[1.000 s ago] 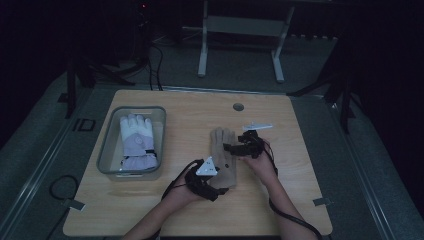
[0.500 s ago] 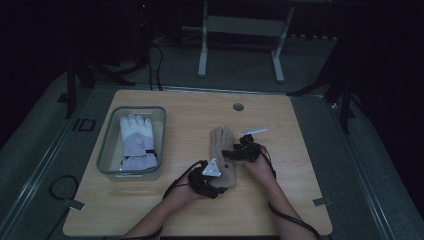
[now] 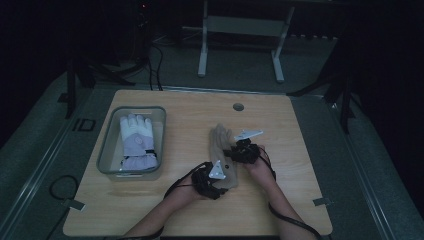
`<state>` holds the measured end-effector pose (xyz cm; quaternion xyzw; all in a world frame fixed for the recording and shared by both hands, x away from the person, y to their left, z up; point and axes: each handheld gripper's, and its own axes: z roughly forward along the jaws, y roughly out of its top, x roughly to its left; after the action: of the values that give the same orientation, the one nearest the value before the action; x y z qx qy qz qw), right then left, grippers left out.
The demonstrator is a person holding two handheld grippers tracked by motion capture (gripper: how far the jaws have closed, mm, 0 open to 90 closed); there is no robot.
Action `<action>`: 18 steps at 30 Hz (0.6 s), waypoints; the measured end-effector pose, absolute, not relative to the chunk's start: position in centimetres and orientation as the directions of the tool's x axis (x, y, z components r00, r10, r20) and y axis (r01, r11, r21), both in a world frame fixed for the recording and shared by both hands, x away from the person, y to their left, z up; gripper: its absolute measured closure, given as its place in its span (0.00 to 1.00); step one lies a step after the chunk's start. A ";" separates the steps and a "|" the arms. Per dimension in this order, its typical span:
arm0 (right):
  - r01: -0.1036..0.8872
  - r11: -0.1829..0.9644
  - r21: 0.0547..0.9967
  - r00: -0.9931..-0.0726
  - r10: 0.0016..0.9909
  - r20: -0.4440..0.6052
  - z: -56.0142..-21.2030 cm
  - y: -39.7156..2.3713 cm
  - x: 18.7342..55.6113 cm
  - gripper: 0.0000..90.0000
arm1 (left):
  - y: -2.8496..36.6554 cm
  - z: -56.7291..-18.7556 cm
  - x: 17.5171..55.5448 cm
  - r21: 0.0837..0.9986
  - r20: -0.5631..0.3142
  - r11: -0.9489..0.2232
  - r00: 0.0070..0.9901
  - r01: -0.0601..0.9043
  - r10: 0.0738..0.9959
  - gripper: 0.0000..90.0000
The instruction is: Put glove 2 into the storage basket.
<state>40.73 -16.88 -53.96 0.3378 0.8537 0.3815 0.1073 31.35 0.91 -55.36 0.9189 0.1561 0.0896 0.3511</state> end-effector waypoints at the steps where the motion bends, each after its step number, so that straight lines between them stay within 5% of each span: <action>1: 0.488 0.477 0.731 -0.751 0.656 0.074 -53.9 -16.9 40.6 0.82 | 0.9 -55.4 31.3 0.673 0.055 -0.705 0.935 0.225 0.351 0.46; 10: 0.512 0.478 0.714 -0.741 0.666 0.086 -53.8 -16.4 40.9 0.82 | 0.6 -55.2 31.3 0.653 0.087 -0.727 0.932 0.214 0.353 0.54; 14: 0.525 0.460 0.716 -0.731 0.675 0.103 -54.0 -16.3 40.9 0.83 | 0.4 -54.8 31.3 0.622 0.157 -0.756 0.914 0.203 0.374 0.81; 18: 0.524 0.460 0.717 -0.729 0.678 0.098 -53.7 -16.1 40.8 0.83 | 0.4 -54.6 31.3 0.620 0.145 -0.753 0.911 0.221 0.387 0.87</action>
<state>40.85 -16.08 -53.68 0.3541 0.8482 0.3806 0.1013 31.28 0.45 -54.57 0.9266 0.1638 0.1334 0.3111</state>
